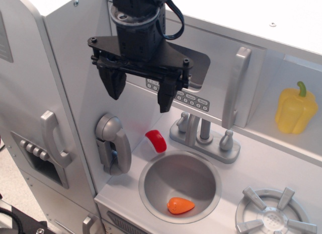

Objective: Open microwave

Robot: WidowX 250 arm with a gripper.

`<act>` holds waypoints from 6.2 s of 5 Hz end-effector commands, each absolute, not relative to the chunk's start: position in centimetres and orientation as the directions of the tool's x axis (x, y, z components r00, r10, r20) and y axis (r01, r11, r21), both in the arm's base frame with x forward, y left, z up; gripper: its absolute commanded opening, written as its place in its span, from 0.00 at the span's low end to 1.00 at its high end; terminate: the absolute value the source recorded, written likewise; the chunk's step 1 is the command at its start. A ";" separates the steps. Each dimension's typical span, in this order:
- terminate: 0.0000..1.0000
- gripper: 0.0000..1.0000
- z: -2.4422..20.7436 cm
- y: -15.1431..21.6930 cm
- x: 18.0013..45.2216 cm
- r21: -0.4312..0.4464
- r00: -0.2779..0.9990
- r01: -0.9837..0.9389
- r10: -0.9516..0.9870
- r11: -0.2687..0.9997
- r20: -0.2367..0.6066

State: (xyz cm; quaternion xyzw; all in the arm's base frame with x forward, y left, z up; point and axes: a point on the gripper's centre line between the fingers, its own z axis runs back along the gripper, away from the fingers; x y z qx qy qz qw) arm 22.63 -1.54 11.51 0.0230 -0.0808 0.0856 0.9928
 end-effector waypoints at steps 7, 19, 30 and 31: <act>0.00 1.00 11.5 -10.6 31.6 -0.080 0.938 -0.046 0.071 0.996 0.340; 0.00 1.00 12.1 -19.9 26.8 -0.208 0.999 0.002 0.007 0.978 0.044; 0.00 1.00 13.8 6.3 20.1 -0.086 0.961 0.045 -0.019 0.995 0.276; 0.00 1.00 14.4 4.8 19.8 -0.135 0.972 0.044 -0.011 0.990 0.234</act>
